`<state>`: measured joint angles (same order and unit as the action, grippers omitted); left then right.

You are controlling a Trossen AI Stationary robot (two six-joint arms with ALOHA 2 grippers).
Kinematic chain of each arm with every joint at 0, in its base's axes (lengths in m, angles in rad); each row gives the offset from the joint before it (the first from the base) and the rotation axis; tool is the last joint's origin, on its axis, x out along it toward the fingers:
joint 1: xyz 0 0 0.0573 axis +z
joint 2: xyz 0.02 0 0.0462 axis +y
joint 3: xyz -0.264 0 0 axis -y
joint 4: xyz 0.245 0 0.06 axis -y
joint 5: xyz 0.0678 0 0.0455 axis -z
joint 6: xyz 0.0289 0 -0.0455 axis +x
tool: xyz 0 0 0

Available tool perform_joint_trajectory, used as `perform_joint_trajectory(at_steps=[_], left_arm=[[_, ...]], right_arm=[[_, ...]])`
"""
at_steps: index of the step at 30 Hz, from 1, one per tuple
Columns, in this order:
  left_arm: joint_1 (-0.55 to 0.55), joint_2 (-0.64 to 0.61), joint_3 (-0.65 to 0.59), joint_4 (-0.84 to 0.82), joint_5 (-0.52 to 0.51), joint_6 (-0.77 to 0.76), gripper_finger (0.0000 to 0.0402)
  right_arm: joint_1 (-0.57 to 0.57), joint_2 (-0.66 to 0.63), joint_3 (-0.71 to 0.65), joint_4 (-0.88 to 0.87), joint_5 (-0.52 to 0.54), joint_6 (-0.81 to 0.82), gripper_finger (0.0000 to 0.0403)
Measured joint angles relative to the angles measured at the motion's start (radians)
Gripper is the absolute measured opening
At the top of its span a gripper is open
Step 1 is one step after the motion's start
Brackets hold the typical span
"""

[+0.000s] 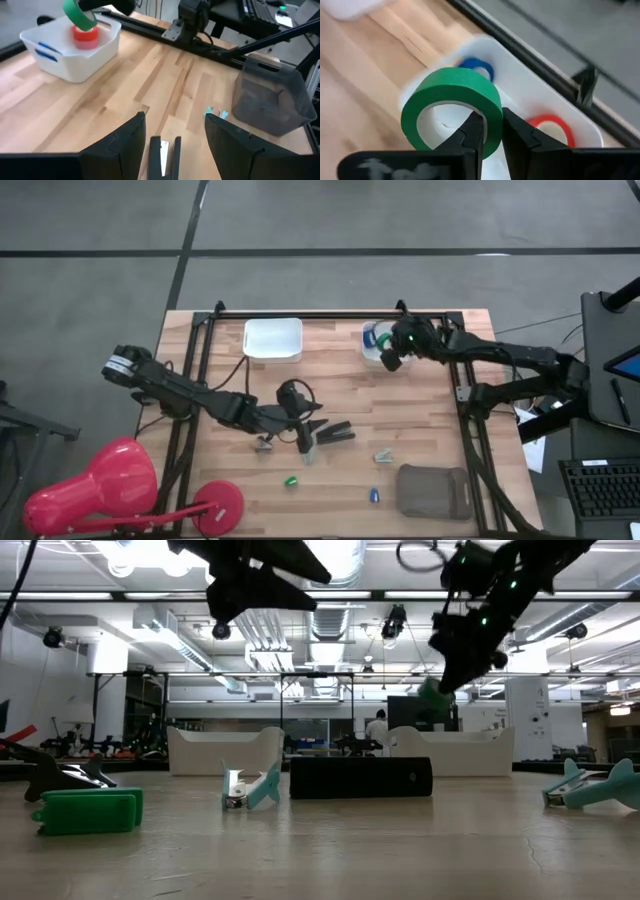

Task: Pick and place Stapler, Stapler remover, tape
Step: Put the green tape into the right white bin, then put the light blue staple remover into the gray bin

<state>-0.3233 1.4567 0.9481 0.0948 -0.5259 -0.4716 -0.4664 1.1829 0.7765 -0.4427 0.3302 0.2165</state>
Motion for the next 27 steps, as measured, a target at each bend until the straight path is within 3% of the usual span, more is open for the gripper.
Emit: perform_joint_trajectory(at_steps=[6,15,21,27], left_arm=[[0.0,0.0,-0.026,0.017,0.0,-0.003,0.0206],[0.001,0.0,-0.036,0.018,0.0,-0.007,0.0206],[0.001,0.0,-0.037,0.018,0.0,-0.02,0.0206],[0.001,0.0,-0.037,0.018,0.0,-0.022,0.0206]], right_arm=[[-0.116,0.122,0.001,-0.012,-0.044,-0.017,0.0049],[-0.136,0.255,0.001,0.001,-0.081,-0.037,0.0086],[-0.136,0.271,0.002,0.003,-0.102,-0.058,0.0137],[-0.135,0.207,0.004,0.006,-0.103,-0.067,0.0181]])
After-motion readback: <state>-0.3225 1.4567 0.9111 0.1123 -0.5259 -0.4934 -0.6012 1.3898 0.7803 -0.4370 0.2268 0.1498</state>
